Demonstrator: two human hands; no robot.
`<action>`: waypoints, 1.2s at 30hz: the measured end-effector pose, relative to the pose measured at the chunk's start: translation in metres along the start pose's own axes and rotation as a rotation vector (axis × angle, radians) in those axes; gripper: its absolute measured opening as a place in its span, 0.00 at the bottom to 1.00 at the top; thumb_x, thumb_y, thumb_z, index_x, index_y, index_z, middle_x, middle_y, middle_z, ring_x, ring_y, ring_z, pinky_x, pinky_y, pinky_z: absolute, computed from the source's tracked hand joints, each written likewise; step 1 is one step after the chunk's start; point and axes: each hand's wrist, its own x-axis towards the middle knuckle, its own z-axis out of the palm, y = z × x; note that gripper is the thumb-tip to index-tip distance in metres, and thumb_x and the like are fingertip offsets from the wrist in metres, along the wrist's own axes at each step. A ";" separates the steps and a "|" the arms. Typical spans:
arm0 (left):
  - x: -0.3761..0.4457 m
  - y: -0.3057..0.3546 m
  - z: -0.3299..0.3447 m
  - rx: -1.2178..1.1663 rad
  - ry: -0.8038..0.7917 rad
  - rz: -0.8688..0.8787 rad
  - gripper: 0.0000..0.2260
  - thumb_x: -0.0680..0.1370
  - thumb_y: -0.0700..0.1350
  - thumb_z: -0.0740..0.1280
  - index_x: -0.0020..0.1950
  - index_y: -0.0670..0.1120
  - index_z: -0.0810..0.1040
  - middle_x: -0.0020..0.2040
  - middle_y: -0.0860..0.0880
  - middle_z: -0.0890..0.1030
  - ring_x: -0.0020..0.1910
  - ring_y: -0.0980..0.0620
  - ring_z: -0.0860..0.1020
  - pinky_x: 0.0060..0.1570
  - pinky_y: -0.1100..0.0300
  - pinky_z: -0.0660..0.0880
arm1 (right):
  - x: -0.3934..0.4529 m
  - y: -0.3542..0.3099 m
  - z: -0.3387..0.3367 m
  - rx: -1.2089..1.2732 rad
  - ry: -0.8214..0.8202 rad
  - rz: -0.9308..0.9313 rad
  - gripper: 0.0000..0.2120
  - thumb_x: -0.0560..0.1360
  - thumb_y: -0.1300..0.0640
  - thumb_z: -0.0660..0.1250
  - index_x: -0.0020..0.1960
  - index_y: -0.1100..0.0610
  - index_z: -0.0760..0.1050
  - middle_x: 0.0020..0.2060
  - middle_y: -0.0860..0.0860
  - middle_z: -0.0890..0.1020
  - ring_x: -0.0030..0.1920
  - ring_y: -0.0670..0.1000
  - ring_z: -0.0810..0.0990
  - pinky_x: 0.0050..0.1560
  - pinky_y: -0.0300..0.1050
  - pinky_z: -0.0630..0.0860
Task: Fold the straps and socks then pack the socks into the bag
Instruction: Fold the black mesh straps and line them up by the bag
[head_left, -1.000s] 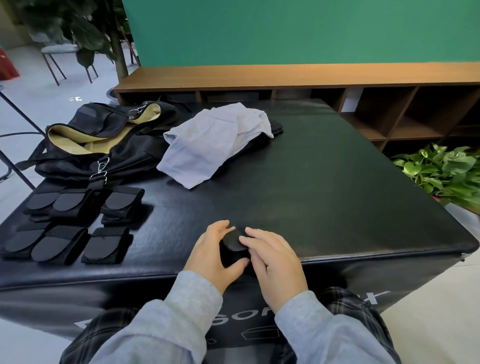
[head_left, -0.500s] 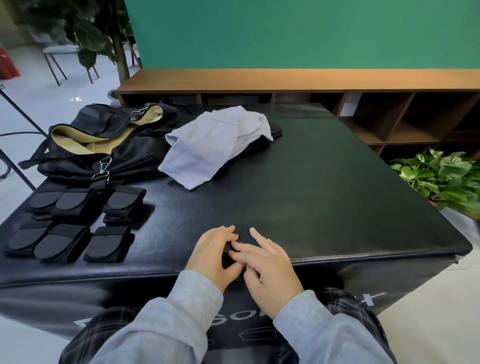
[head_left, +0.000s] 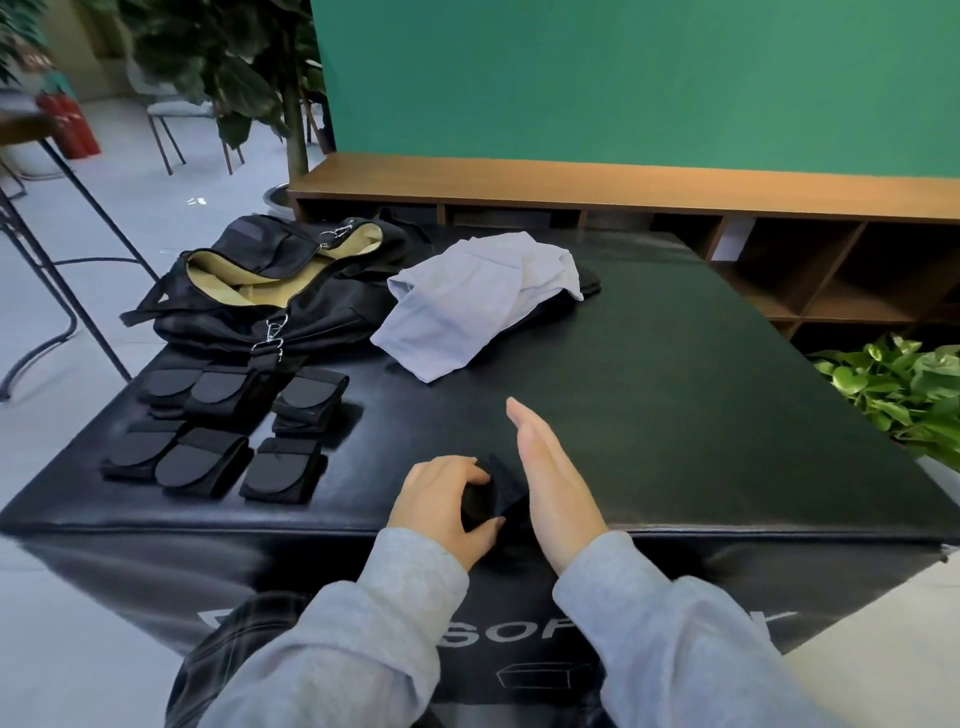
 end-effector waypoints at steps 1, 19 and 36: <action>0.000 -0.003 -0.007 0.010 0.034 -0.008 0.19 0.72 0.50 0.71 0.61 0.49 0.74 0.64 0.56 0.72 0.66 0.55 0.64 0.59 0.71 0.58 | 0.001 -0.004 0.005 -0.021 -0.023 -0.004 0.17 0.80 0.44 0.50 0.68 0.35 0.63 0.73 0.36 0.60 0.71 0.34 0.55 0.69 0.36 0.52; -0.012 -0.088 -0.096 0.173 0.417 -0.439 0.15 0.70 0.51 0.73 0.53 0.48 0.78 0.55 0.50 0.79 0.64 0.47 0.69 0.61 0.50 0.65 | 0.019 0.036 0.063 -1.176 -0.279 -0.080 0.25 0.80 0.42 0.45 0.76 0.41 0.48 0.76 0.41 0.45 0.75 0.46 0.38 0.73 0.50 0.37; 0.005 -0.100 -0.088 0.303 0.324 -0.515 0.15 0.73 0.58 0.67 0.56 0.54 0.74 0.52 0.56 0.76 0.65 0.53 0.66 0.68 0.53 0.53 | 0.020 0.055 0.058 -1.350 -0.234 -0.304 0.41 0.63 0.35 0.32 0.76 0.42 0.41 0.76 0.43 0.43 0.76 0.49 0.38 0.67 0.46 0.33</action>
